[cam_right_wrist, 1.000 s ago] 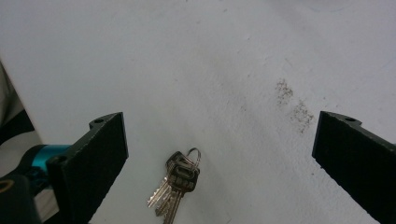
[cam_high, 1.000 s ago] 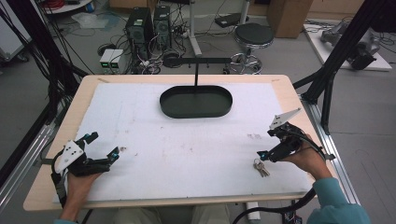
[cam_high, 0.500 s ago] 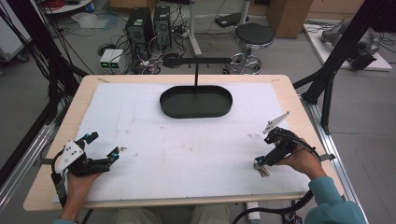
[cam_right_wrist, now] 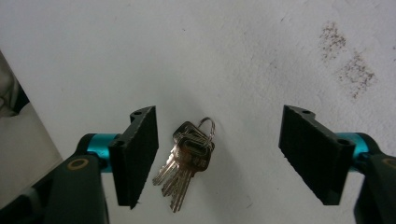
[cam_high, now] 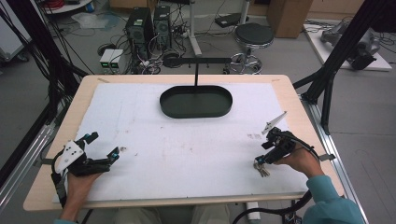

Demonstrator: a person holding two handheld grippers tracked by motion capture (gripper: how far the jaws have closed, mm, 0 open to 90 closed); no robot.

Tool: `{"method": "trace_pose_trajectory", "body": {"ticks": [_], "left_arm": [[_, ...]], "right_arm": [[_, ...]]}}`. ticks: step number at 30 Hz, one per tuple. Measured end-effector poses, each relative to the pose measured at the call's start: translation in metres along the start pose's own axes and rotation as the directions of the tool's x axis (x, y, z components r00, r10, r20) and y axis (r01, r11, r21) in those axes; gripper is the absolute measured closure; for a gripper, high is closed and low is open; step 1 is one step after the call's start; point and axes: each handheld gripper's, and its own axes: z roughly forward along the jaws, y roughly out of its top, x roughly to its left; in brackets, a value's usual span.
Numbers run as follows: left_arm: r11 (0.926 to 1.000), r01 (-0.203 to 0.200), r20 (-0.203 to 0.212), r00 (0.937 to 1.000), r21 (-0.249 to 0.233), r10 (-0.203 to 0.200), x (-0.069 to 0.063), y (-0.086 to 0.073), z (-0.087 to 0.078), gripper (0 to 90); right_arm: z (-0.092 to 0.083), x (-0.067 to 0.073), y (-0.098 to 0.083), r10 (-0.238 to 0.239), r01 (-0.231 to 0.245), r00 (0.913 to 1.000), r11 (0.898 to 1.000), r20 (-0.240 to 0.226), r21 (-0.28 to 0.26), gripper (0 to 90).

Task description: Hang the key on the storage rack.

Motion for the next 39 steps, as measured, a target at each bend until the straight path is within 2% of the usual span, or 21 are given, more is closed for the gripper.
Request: {"method": "trace_pose_trajectory", "body": {"ticks": [8, 15, 22, 31, 39], "left_arm": [[1.0, -0.001, 0.0, 1.0, 0.0, 0.001, 0.0, 0.0, 0.0, 1.7], [1.0, 0.0, 0.0, 1.0, 0.0, 0.0, 0.0, 0.0, 0.0, 1.7], [1.0, -0.001, 0.0, 1.0, 0.0, 0.001, 0.0, 0.0, 0.0, 1.7], [1.0, -0.001, 0.0, 1.0, 0.0, 0.001, 0.0, 0.0, 0.0, 1.7], [1.0, -0.001, 0.001, 1.0, 0.0, 0.001, 0.0, 0.0, 0.0, 1.7]], "right_arm": [[0.005, -0.003, 0.002, 0.014, -0.013, 0.9997, 0.999, -0.02, 0.035, 38.7], [0.009, -0.005, 0.002, 0.045, -0.041, 0.9979, 0.996, -0.046, 0.08, 47.1], [0.015, -0.006, 0.004, 0.043, -0.035, 0.9974, 0.992, -0.059, 0.122, 53.3], [0.017, -0.007, 0.005, 0.064, -0.052, 0.9943, 0.989, -0.085, 0.142, 63.1], [0.02, -0.008, 0.005, 0.05, -0.035, 0.994, 0.987, -0.097, 0.154, 71.5]]}}
